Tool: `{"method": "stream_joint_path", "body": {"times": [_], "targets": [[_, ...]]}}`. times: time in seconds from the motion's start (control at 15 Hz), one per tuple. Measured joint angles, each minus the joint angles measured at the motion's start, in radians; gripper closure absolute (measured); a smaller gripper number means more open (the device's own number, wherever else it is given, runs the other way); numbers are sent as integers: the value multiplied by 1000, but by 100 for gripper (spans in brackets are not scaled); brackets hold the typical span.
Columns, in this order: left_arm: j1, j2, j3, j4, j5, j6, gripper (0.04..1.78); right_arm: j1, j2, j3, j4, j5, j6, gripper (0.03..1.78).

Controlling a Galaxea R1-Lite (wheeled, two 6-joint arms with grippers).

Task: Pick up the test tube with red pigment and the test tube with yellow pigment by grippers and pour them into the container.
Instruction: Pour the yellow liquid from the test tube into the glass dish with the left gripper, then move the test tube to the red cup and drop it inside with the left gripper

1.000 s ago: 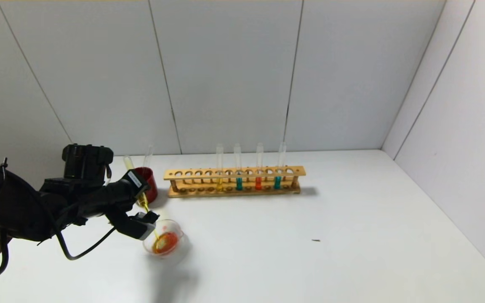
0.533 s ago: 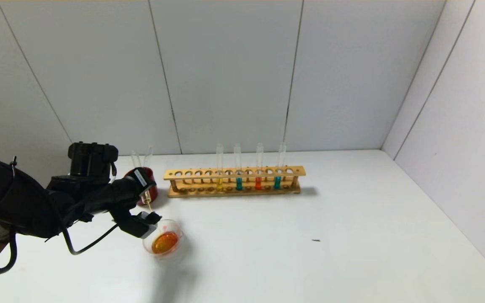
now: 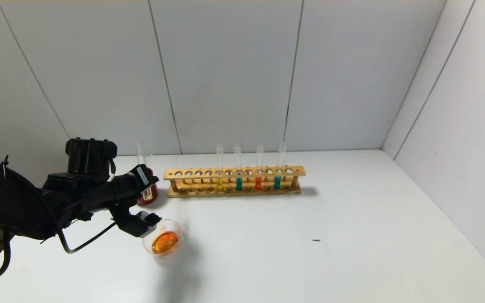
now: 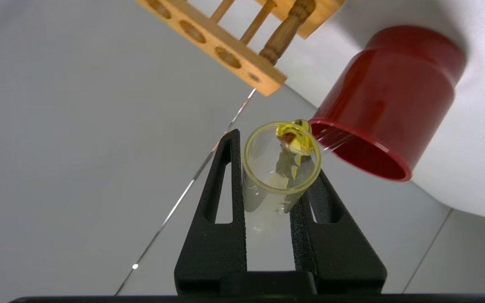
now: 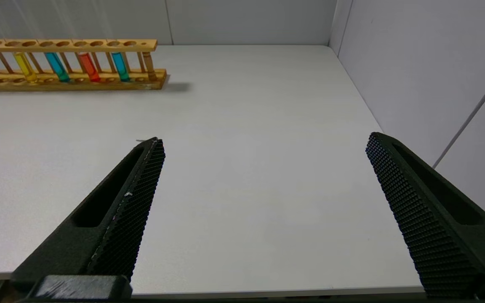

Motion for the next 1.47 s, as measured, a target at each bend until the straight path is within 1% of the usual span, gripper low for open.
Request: {"method": "stream_joint_path", "body": {"times": [0.13, 0.33, 0.67, 0.8, 0.93, 1.0, 1.07, 1.13, 1.33, 1.47], "targets": [[-4, -22, 2, -24, 2, 42, 148, 0, 0, 0, 0, 0, 0, 6], [-5, -47, 22, -33, 4, 50, 148, 0, 0, 0, 0, 0, 0, 6], [-5, -71, 47, -34, 7, 44, 148, 0, 0, 0, 0, 0, 0, 6], [-5, -88, 60, -34, 5, 2, 148, 0, 0, 0, 0, 0, 0, 6], [1, -113, 65, -35, 3, -134, 148, 0, 0, 0, 0, 0, 0, 6], [5, -128, 65, -36, 6, -226, 148, 0, 0, 0, 0, 0, 0, 6], [8, -148, 62, -40, 23, -349, 148, 0, 0, 0, 0, 0, 0, 6], [9, -169, 60, -42, 49, -480, 148, 0, 0, 0, 0, 0, 0, 6], [13, -232, 48, -40, 163, -932, 148, 0, 0, 0, 0, 0, 0, 6], [13, -251, 22, -39, 194, -1247, 148, 0, 0, 0, 0, 0, 0, 6]]}}
